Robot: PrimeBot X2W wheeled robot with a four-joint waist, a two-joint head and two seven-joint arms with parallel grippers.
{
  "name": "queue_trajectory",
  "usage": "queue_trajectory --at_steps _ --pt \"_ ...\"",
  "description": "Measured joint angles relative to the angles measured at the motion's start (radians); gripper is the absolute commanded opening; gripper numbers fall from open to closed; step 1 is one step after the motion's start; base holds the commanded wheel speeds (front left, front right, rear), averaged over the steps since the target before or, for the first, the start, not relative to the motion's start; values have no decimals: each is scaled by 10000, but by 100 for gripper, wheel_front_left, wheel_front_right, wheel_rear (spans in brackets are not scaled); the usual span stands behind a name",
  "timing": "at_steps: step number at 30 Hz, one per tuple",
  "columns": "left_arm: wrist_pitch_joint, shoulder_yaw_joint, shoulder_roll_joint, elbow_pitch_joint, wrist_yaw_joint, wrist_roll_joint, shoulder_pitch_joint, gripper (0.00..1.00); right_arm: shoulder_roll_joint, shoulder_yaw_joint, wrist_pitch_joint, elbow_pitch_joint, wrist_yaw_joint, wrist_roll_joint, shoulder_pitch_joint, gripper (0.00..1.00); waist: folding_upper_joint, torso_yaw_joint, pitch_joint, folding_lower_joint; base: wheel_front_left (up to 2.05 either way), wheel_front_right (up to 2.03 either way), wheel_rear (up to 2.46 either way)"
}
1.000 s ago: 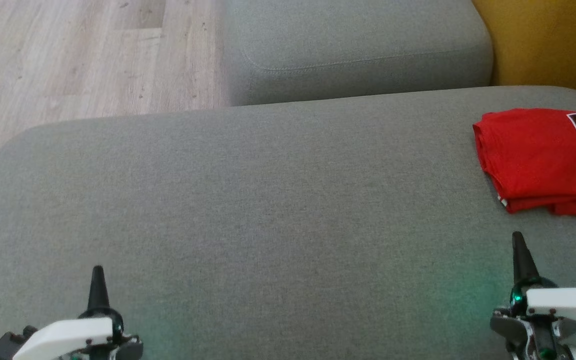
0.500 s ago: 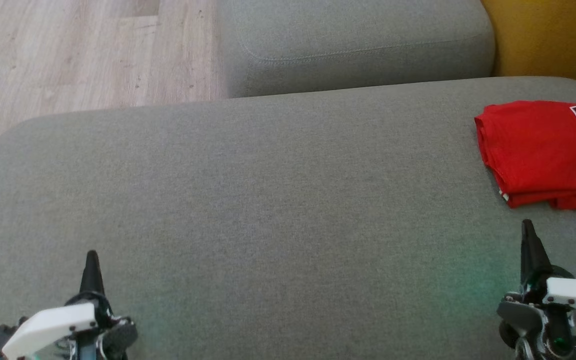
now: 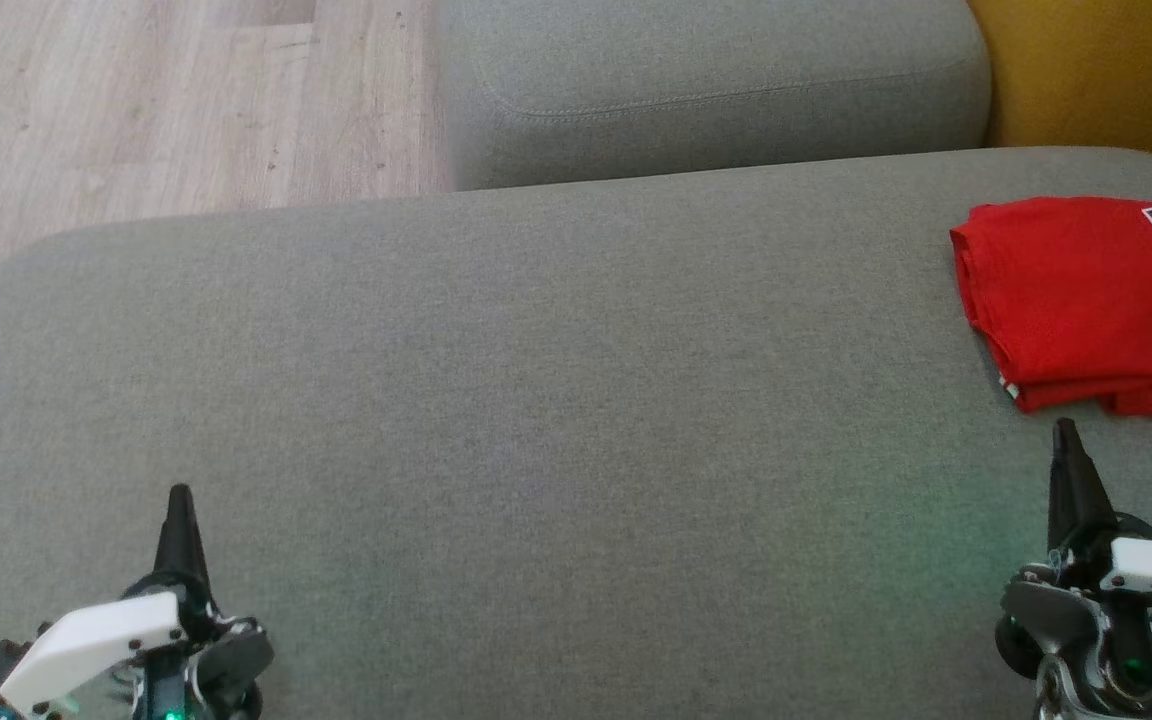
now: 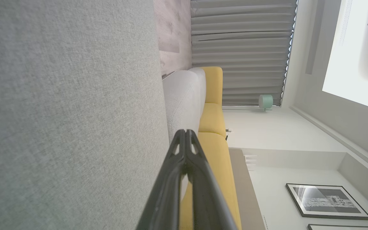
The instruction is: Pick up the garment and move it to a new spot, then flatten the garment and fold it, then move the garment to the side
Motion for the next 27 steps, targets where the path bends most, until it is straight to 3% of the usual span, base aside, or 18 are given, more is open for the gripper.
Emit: queue_trajectory --at_steps 27 --pt "0 6 -2 0 0 0 0 0 2 -19 2 0 0 -2 0 0 0 0 -1 0 0 0 0"
